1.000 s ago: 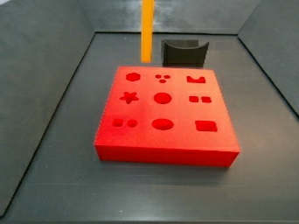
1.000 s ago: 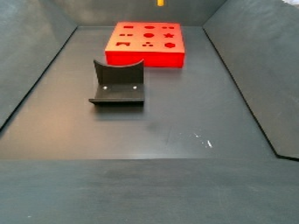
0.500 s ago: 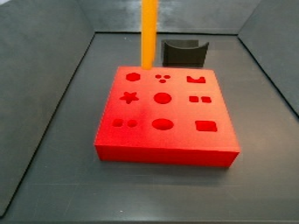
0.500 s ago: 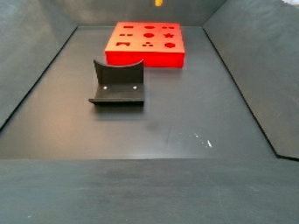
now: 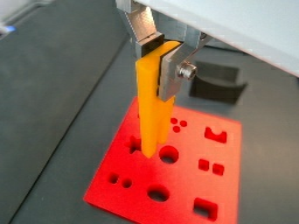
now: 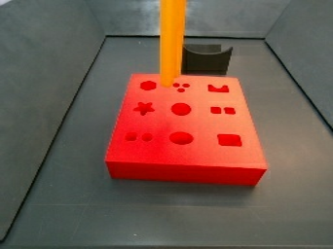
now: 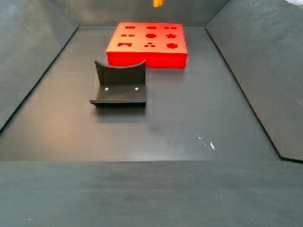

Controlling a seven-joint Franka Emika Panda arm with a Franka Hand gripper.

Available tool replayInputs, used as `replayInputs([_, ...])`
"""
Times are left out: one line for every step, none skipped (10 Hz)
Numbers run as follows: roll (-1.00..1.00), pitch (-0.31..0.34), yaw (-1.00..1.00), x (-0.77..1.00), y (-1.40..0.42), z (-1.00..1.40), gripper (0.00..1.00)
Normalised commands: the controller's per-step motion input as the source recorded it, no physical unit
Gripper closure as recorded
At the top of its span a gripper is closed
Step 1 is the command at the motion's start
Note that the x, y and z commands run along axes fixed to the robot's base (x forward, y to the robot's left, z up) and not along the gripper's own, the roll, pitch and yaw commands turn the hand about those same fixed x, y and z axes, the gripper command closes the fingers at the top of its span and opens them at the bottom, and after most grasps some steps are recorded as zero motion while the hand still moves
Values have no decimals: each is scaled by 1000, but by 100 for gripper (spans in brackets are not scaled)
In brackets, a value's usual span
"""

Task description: Insert the square-circle object.

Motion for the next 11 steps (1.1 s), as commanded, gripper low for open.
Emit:
replayInputs([54,0,-957,0,-91,-403,100])
replayInputs([86,0,-1000,0,-26,-426,100])
replayInputs([89,0,-1000,-3,-23,-389,100])
replayInputs([101,0,-1000,-20,-11,-240,100])
replayInputs([129,1,-1000,-71,0,-189,100])
replayInputs([216,87,-854,-126,0,-63,100])
replayInputs([196,47,-611,0,0,49,100])
replayInputs([0,104,-691,40,-100,106,100])
replayInputs([-297,163,-754,0,-17,0,100])
replayInputs([-366,109,-689,0,-83,37,100])
replayInputs([-397,0,-654,0,-120,114,100])
